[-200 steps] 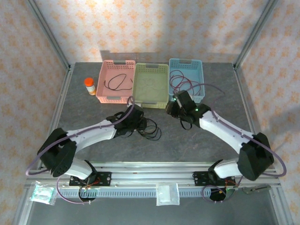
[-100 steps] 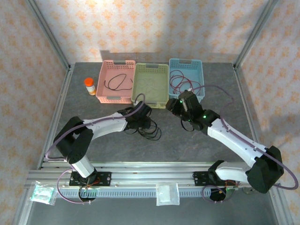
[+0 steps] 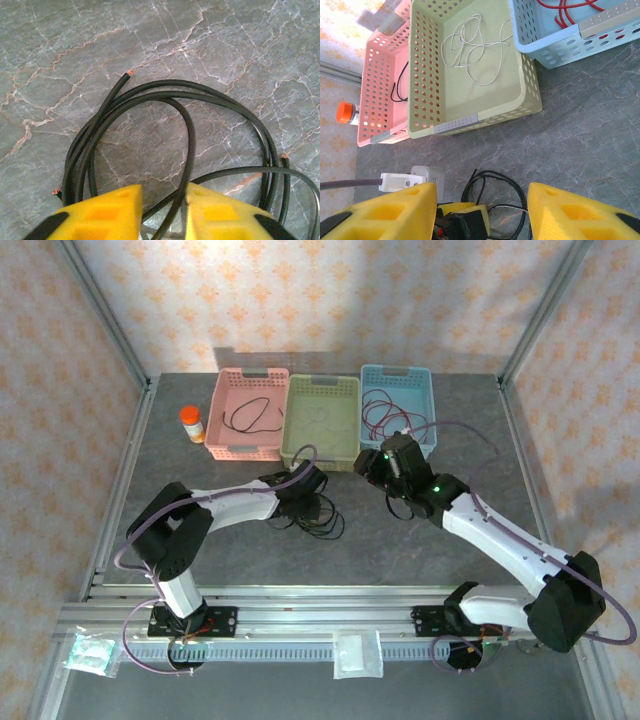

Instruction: Untangle the cables

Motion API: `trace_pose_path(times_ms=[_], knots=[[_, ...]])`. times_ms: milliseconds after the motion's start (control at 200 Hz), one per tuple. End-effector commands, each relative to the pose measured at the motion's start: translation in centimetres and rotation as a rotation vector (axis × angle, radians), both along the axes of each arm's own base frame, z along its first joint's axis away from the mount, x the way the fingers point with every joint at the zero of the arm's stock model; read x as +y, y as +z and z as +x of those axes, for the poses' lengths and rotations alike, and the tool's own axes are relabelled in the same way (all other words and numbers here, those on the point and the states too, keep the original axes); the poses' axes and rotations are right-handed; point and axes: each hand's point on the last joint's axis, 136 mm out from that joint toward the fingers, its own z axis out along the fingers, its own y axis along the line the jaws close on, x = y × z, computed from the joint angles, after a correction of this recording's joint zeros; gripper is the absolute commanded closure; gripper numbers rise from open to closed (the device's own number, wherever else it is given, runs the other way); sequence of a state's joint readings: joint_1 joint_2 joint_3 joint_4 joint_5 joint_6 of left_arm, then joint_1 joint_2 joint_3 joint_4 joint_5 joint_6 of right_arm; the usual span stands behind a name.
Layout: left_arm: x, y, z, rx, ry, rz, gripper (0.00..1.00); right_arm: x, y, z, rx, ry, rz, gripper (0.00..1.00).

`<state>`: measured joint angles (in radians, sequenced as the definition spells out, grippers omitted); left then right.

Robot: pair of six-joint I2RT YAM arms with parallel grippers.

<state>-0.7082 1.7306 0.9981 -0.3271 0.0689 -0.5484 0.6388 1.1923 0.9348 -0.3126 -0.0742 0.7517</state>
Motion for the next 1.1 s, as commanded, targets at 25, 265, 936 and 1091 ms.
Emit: trace_pose_path(times_ms=[25, 265, 936, 1091], knots=[[-0.1, 0.9, 0.6, -0.031, -0.007, 0.019, 0.82, -1.0, 1.6, 0.5, -0.058, -0.050, -0.011, 0.47], [-1.3, 5.9, 1.7, -0.155, -0.012, -0.098, 1.00, -4.3, 6.0, 1.5, -0.201, -0.168, -0.072, 0.15], [-4.9, 16.8, -1.7, -0.306, -0.291, -0.419, 1.00, 1.5, -1.2, -4.2, -0.339, 0.365, 0.020, 0.07], [-5.5, 18.8, -2.3, -0.328, -0.343, -0.463, 1.00, 2.9, -1.4, -4.7, -0.341, 0.439, 0.062, 0.05]])
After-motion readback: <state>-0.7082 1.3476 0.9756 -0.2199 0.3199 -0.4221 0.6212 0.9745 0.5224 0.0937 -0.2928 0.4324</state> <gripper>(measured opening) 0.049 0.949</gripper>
